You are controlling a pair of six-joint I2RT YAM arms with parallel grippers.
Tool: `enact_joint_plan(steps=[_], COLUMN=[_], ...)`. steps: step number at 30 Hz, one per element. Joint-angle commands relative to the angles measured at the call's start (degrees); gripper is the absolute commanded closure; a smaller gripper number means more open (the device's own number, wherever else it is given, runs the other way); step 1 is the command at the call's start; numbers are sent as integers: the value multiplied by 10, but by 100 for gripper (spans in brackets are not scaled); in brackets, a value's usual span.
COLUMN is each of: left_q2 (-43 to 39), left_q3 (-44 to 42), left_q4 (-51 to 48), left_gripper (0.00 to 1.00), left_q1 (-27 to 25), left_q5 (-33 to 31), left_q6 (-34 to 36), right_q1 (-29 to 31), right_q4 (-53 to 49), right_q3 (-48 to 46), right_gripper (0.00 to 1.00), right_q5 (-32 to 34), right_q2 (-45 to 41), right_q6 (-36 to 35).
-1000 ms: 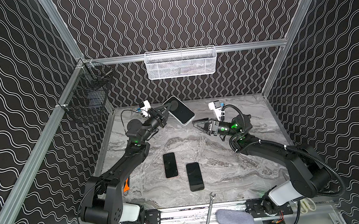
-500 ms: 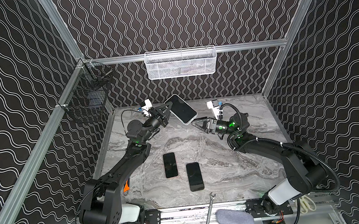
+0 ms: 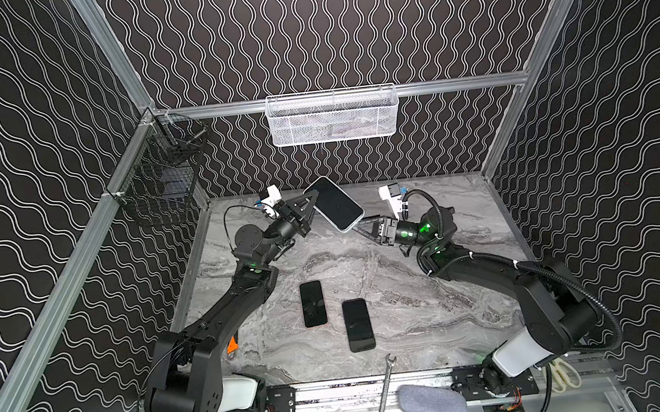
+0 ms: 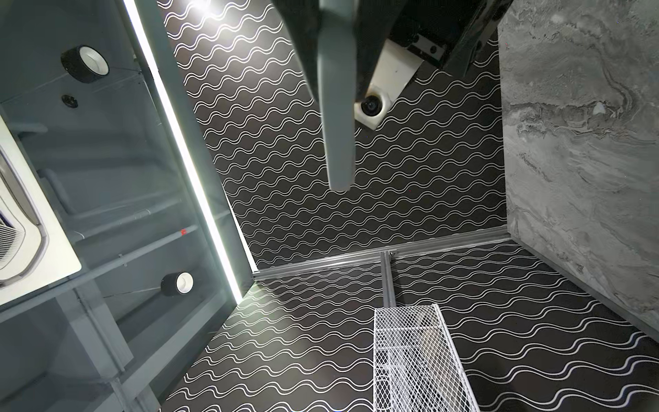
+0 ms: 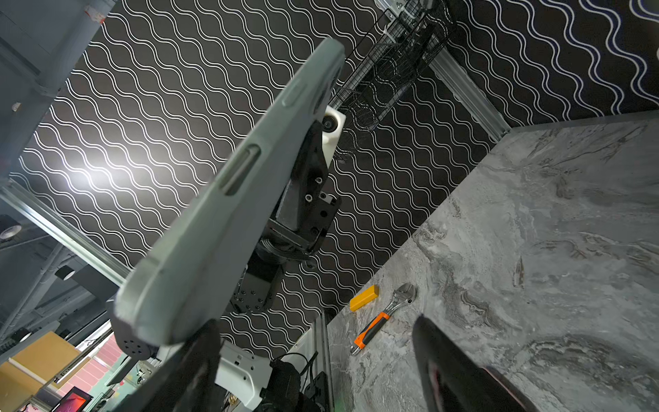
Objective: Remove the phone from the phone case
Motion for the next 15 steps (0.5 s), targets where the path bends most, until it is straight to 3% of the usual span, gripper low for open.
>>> enact_joint_plan(steps=[1, 7, 15], left_q2=[8, 15, 13], left_q3=[14, 15, 14], left_q4=[34, 37, 37], left_gripper=[100, 100, 100], left_q1=[0, 1, 0], left_q5=[-1, -2, -4], left_q6=[1, 4, 5], right_q1=[2, 3, 3], right_q4=[-29, -35, 60], right_q3=[-4, -10, 0], right_gripper=[14, 14, 14], right_q5=[-22, -49, -63], right_q2=[-17, -35, -8], right_q6=[-40, -64, -1])
